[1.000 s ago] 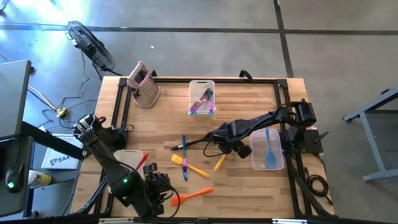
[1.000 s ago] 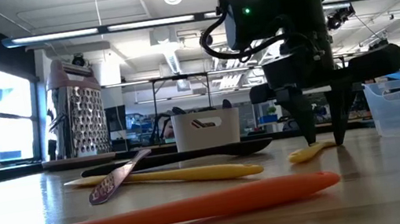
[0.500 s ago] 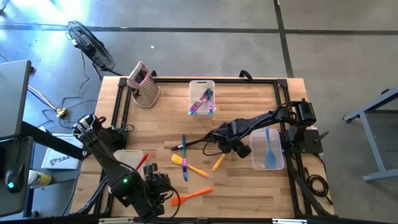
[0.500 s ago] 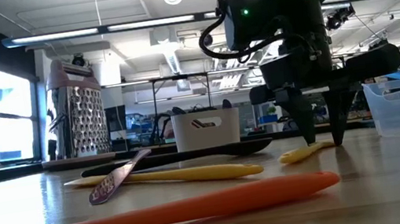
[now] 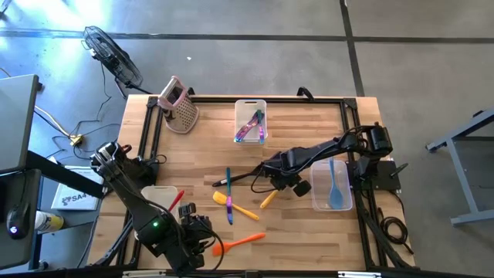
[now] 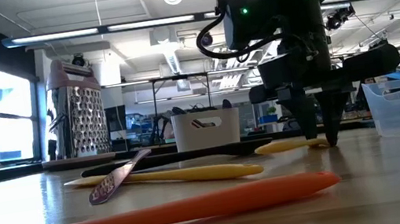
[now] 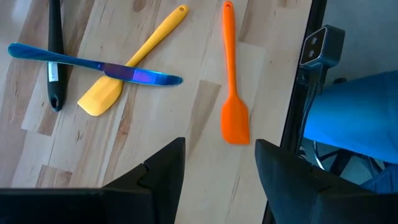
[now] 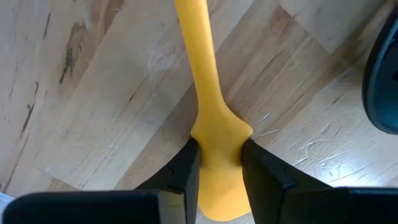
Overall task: Pick & Place Kitchen Items
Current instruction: Put the yellow spatula into the left white bin
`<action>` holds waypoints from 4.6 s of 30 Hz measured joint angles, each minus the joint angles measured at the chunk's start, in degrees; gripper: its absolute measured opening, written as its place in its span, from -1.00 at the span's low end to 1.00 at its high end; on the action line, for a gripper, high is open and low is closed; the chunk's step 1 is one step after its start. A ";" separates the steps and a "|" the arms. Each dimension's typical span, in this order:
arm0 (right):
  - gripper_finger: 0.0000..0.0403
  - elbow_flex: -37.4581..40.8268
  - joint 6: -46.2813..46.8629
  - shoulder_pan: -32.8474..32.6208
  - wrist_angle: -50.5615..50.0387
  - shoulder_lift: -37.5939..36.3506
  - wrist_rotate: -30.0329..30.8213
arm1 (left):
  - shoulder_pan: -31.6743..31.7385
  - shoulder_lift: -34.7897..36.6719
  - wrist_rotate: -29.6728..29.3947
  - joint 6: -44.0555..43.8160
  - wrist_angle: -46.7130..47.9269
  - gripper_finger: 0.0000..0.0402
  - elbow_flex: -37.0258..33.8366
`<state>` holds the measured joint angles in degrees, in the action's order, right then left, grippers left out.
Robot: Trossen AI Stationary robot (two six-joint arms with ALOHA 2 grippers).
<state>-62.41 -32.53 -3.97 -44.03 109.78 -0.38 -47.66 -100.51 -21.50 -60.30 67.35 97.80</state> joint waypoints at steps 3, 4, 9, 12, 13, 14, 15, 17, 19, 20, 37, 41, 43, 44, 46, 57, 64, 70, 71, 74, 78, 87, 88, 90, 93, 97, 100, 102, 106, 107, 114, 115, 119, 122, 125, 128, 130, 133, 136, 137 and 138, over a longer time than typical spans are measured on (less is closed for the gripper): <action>-0.57 0.00 0.02 0.00 -0.13 0.02 0.04 | 0.00 0.00 0.02 0.01 0.00 -0.07 0.00; -0.58 0.00 0.09 0.00 -0.13 0.02 0.11 | 0.00 0.00 0.02 -0.01 0.02 -0.07 0.00; -0.61 0.00 3.39 -0.04 -0.07 0.04 1.14 | 0.00 0.00 0.07 -0.01 0.02 -0.07 0.00; -0.62 0.00 4.34 -0.05 -0.02 0.06 1.25 | 0.00 0.00 0.07 -0.01 0.02 -0.07 0.00; -0.62 0.00 4.86 -0.07 -0.01 0.06 1.30 | 0.00 0.00 0.07 -0.01 0.02 -0.07 0.00; -0.62 0.00 5.48 -0.09 0.02 0.06 1.38 | 0.00 0.00 0.07 -0.01 0.02 -0.07 0.00; -0.62 0.00 5.99 -0.09 0.05 0.09 1.44 | 0.00 0.00 0.07 -0.01 0.02 -0.07 0.00; -0.62 0.00 6.91 -0.14 0.09 0.09 1.60 | 0.00 0.00 0.08 -0.01 0.02 -0.07 0.00; -0.62 0.00 8.01 -0.35 0.03 0.09 2.34 | 0.00 0.00 0.09 -0.01 0.02 -0.07 0.00; -0.62 0.00 9.12 -0.56 -0.02 0.09 2.79 | 0.00 0.00 0.09 -0.01 0.03 -0.07 0.00; -0.99 0.85 16.06 -6.96 -2.16 -7.53 6.27 | 0.00 0.00 -0.04 1.54 0.08 -0.07 0.00; -1.00 0.80 16.06 -7.26 -2.19 -7.63 7.94 | 0.00 0.00 -0.07 1.74 0.08 -0.07 0.00; -1.00 0.76 16.06 -6.70 -1.82 -7.65 8.21 | 0.00 0.00 -0.07 1.75 0.07 -0.07 0.00; -0.99 0.74 16.03 -6.39 -1.62 -7.65 8.48 | 0.00 0.00 -0.08 1.75 0.07 -0.07 0.00; -0.99 0.74 16.01 -5.81 -1.32 -7.65 8.64 | 0.00 0.00 -0.11 1.74 0.07 -0.07 0.00; -0.98 0.66 18.38 -3.76 -0.30 -7.70 6.77 | 0.00 0.00 -0.22 1.76 0.11 -0.07 0.00; -0.86 0.59 19.44 -3.80 0.26 -7.78 3.33 | 0.00 0.00 -0.22 1.74 0.11 -0.07 0.00; -0.44 0.55 23.63 -3.80 2.34 -7.78 6.08 | 0.00 0.00 -0.26 1.74 0.19 -0.07 0.00; -0.36 0.55 23.73 -3.80 2.45 -7.80 6.64 | 0.00 0.00 -0.39 1.74 0.27 -0.07 0.00; -0.11 0.55 23.38 -3.58 2.26 -7.79 6.86 | 0.00 0.00 -0.52 1.84 0.29 -0.07 0.00; 0.15 0.52 23.32 -2.93 1.56 -6.56 6.03 | 0.00 0.00 -0.61 1.94 0.28 -0.07 0.00; 0.31 -0.22 19.12 0.80 0.68 -0.36 0.11 | 0.00 0.00 -0.68 1.93 0.16 -0.07 0.00; 0.30 -0.34 19.18 1.34 0.60 0.16 -0.83 | 0.00 0.00 -0.66 1.93 0.09 -0.07 0.00; 0.28 -0.42 20.04 2.22 0.37 0.58 -2.02 | 0.00 0.00 -0.66 1.76 0.07 -0.07 0.00; 0.20 -0.42 22.38 3.55 0.35 0.63 -4.48 | 0.00 0.00 -0.66 1.56 0.09 -0.07 0.00; 0.03 -0.42 23.05 4.59 -0.25 0.63 -6.92 | 0.00 0.00 -0.65 1.48 0.05 -0.07 0.00; -0.16 -0.42 23.06 4.30 -0.37 0.63 -6.37 | -0.26 0.00 -0.64 0.78 0.05 -0.07 0.00; -0.31 -0.42 22.30 3.97 -0.37 0.63 -5.45 | -0.53 0.00 -0.70 0.44 0.07 -0.07 0.00; -0.59 -0.42 20.92 3.40 -0.17 0.63 -4.03 | -1.83 0.00 -1.83 -0.23 0.02 -0.07 0.00; -0.64 -0.42 20.84 3.33 -0.20 0.63 -3.96 | -2.30 0.00 -2.30 -0.23 0.04 -0.07 0.00; -0.93 -0.42 20.82 3.13 -0.90 0.63 -3.33 | -4.27 0.00 -5.81 -0.55 0.04 -0.07 0.00; -0.93 -0.42 21.25 2.94 -0.90 0.63 -3.08 | -4.29 0.00 -6.09 -0.56 0.03 -0.07 0.00; -0.93 -0.44 22.49 1.28 -1.03 0.28 -0.27 | -4.18 0.00 -6.53 -0.52 0.04 -0.07 0.00; -0.93 0.29 24.09 -0.82 -1.67 -2.12 3.65 | -4.11 0.00 -6.79 -0.03 0.07 -0.07 0.00; -0.93 0.66 26.78 -3.16 -2.72 -5.67 4.67 | -4.13 0.00 -7.99 0.67 0.07 -0.07 0.00; -0.93 1.09 30.07 -6.63 -5.18 -9.47 5.78 | -4.15 0.00 -10.92 2.05 0.09 -0.07 0.00; -0.93 0.67 31.92 -9.60 -3.85 -11.90 7.83 | -4.14 0.00 -13.44 3.08 0.09 -0.07 0.00; -0.93 0.81 34.89 -14.35 -3.21 -14.36 11.96 | -4.11 0.00 -16.79 4.62 0.07 -0.07 0.00; -0.93 0.66 37.21 -19.04 1.24 -16.85 16.09 | -4.11 0.00 -20.66 6.16 0.04 -0.07 0.00; -0.93 0.61 37.77 -20.60 3.09 -17.60 17.83 | -4.11 0.00 -22.29 6.63 0.06 -0.07 0.00; -0.93 0.57 37.95 -22.10 4.92 -18.19 19.26 | -4.11 0.00 -23.99 7.13 0.05 -0.07 0.01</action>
<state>-61.84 5.41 -26.07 -39.11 91.59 18.88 -51.77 -100.51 -45.49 -53.17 67.40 97.81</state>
